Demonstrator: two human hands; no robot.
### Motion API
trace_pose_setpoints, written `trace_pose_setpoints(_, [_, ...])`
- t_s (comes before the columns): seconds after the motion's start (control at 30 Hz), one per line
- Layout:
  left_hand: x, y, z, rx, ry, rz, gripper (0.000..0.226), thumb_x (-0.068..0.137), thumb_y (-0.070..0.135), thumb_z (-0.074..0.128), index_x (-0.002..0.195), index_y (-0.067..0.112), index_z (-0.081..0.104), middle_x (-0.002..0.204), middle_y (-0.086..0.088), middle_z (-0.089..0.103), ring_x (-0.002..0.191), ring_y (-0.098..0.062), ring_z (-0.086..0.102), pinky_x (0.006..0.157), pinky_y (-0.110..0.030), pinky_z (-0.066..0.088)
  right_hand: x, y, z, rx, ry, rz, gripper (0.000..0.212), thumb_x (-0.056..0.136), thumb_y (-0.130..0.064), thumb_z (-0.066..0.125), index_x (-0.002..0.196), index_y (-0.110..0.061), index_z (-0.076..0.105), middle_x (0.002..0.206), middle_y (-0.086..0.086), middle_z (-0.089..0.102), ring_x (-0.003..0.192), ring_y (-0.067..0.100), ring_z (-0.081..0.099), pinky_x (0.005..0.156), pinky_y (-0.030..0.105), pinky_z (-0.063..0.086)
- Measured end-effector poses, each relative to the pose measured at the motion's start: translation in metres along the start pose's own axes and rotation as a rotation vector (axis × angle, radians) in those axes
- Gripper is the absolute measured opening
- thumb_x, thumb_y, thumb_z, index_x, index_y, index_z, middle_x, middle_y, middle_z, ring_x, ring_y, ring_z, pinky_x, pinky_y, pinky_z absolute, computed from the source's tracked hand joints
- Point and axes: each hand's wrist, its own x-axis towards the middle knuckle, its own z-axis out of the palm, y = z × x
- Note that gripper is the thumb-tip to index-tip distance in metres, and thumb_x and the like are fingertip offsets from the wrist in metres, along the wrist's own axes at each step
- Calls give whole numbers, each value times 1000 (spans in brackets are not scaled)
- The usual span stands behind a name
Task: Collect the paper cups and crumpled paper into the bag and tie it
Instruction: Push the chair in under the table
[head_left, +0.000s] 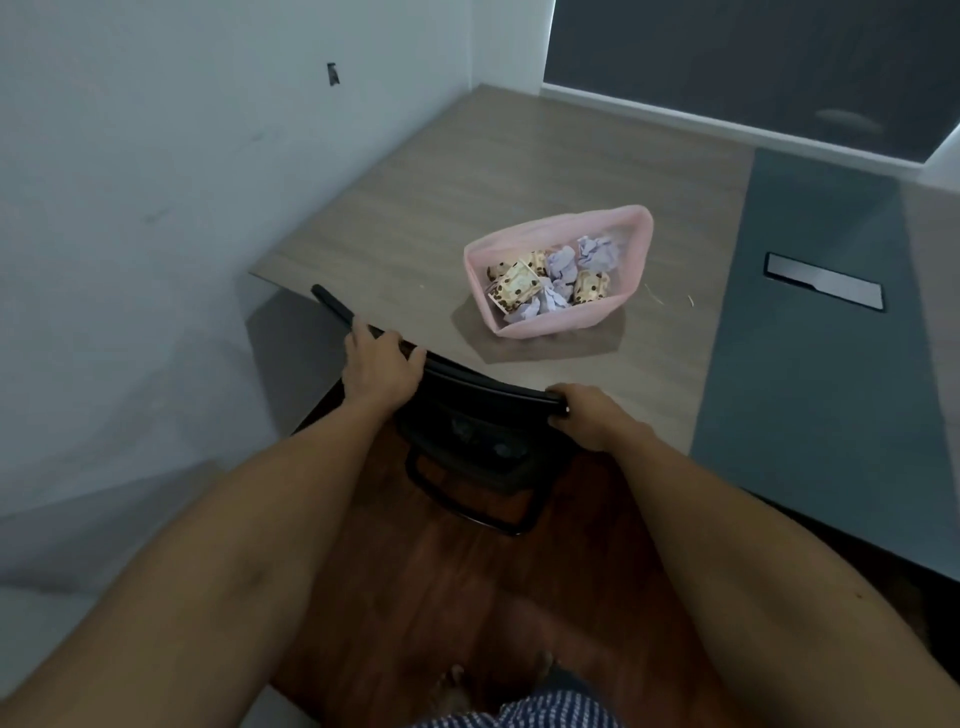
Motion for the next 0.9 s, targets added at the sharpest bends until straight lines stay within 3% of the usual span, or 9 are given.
trace_pose_setpoints(0.07, [-3,4,5,-176,-36,-162,47,98,51,53,131,18,55,162,-14,13,135,-41,38,100,-47,45,-1,0,4,10,12,22,22,93,-21,67,115,-17,67,113,11,68,104,31,64,87,38,51])
trace_pose_setpoints(0.17, [-2,13,17,-460,-60,-248,48,102,41,51,144,20,43,137,-13,44,103,-29,52,83,-34,44,1,3,7,-40,12,44,13,94,-18,64,107,-15,66,108,12,67,98,31,64,80,36,49])
trace_pose_setpoints(0.23, [-1,18,23,-593,-10,-266,43,103,32,50,143,15,44,121,-8,53,99,-26,55,81,-34,46,3,4,8,-67,26,37,9,94,-15,63,102,-15,65,108,13,66,97,32,64,77,35,48])
trace_pose_setpoints(0.37, [8,19,28,-726,66,-351,29,102,22,53,130,16,50,117,-7,57,100,-27,61,84,-38,56,6,3,8,-105,7,6,10,92,-14,65,102,-13,66,105,14,67,94,32,65,78,37,50])
trace_pose_setpoints(0.43, [15,13,27,-744,78,-380,19,101,20,53,120,20,50,114,-7,57,100,-30,63,87,-43,59,7,0,8,-130,-17,-30,14,90,-14,66,104,-14,68,104,15,67,96,34,65,78,38,50])
trace_pose_setpoints(0.57, [25,-15,16,-704,88,-376,35,102,22,55,136,16,50,114,-7,57,99,-29,63,89,-46,59,10,-20,15,-140,-97,-88,32,88,-15,71,120,-13,70,108,14,69,99,31,65,85,39,54])
trace_pose_setpoints(0.73, [43,-62,2,-696,141,-406,32,98,20,54,130,22,51,116,-11,60,98,-30,65,88,-48,60,18,-59,47,-159,-213,-168,34,94,-24,69,126,-15,68,115,13,68,97,29,67,85,47,58])
trace_pose_setpoints(0.8, [47,-77,-6,-672,167,-386,33,100,15,52,133,17,51,118,-11,59,100,-27,62,90,-41,58,21,-77,60,-163,-228,-219,30,94,-27,69,122,-14,70,112,11,68,95,27,67,83,47,58])
trace_pose_setpoints(0.9, [54,-101,-16,-606,206,-363,37,103,7,46,139,12,48,119,-6,52,100,-20,53,81,-26,46,24,-109,75,-162,-245,-301,25,95,-30,69,109,-9,71,102,8,68,89,24,66,80,45,57])
